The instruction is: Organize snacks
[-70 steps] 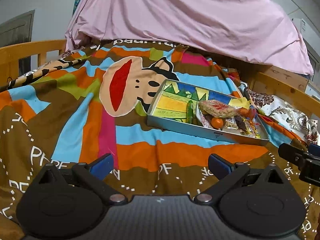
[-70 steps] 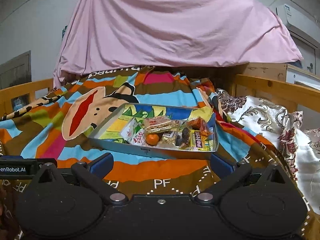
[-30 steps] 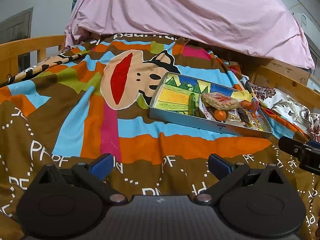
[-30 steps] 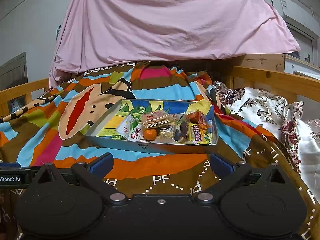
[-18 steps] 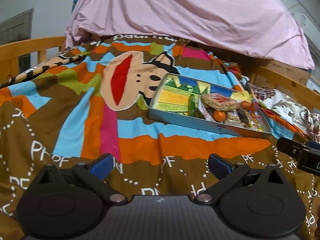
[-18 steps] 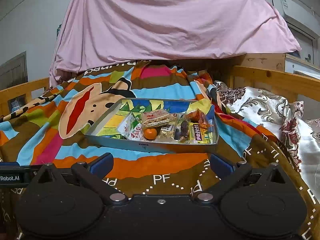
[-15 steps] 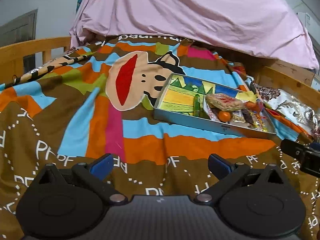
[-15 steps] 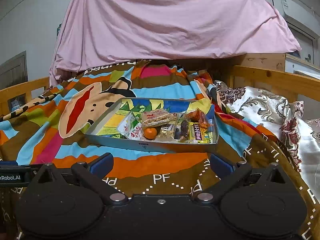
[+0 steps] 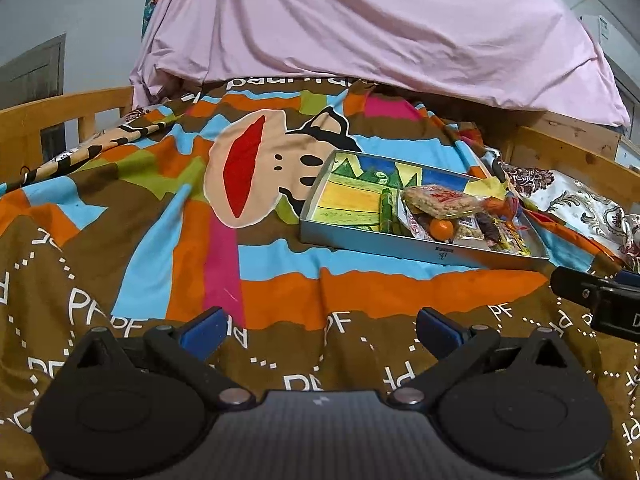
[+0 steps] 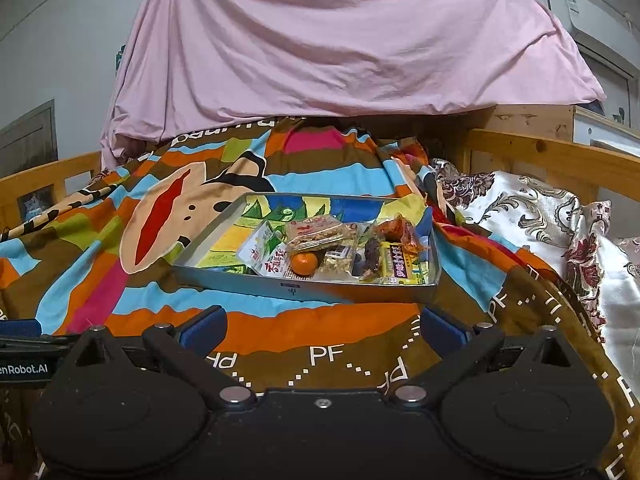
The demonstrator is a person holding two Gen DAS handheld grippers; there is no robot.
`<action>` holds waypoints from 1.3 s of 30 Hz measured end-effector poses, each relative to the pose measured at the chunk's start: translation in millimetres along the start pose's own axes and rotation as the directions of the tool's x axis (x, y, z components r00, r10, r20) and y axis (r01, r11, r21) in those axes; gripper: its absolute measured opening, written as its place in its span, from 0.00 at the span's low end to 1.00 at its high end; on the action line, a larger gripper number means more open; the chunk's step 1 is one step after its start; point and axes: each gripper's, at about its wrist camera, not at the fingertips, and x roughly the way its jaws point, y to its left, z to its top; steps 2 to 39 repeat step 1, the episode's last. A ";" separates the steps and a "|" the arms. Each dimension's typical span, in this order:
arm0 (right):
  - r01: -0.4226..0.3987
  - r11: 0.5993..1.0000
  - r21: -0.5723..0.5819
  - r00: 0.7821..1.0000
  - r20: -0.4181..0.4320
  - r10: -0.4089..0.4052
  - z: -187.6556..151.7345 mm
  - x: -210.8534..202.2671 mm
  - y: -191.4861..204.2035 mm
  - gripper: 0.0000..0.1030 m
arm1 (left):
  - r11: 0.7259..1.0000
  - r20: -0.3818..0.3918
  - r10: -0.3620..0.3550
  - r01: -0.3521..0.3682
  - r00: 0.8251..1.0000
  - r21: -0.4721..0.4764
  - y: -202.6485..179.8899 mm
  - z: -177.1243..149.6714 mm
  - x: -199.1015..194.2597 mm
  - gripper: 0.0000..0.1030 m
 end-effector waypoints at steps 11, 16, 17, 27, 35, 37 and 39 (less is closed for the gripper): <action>0.000 1.000 0.000 1.000 0.000 0.000 -0.2 -0.1 0.4 0.99 | 1.000 -0.002 -0.001 0.001 1.000 0.000 -0.2 0.0 0.2 1.00; 0.000 1.000 0.000 1.000 0.000 0.000 -0.2 -0.1 0.4 0.99 | 1.000 -0.002 -0.001 0.001 1.000 0.000 -0.2 0.0 0.2 1.00; 0.000 1.000 0.000 1.000 0.000 0.000 -0.2 -0.1 0.4 0.99 | 1.000 -0.002 -0.001 0.001 1.000 0.000 -0.2 0.0 0.2 1.00; 0.000 1.000 0.000 1.000 0.000 0.000 -0.2 -0.1 0.4 0.99 | 1.000 -0.002 -0.001 0.001 1.000 0.000 -0.2 0.0 0.2 1.00; 0.000 1.000 0.000 1.000 0.000 0.000 -0.2 -0.1 0.4 0.99 | 1.000 -0.002 -0.001 0.001 1.000 0.000 -0.2 0.0 0.2 1.00; 0.000 1.000 0.000 1.000 0.000 0.000 -0.2 -0.1 0.4 0.99 | 1.000 -0.002 -0.001 0.001 1.000 0.000 -0.2 0.0 0.2 1.00; 0.000 1.000 0.000 1.000 0.000 0.000 -0.2 -0.1 0.4 0.99 | 1.000 -0.002 -0.001 0.001 1.000 0.000 -0.2 0.0 0.2 1.00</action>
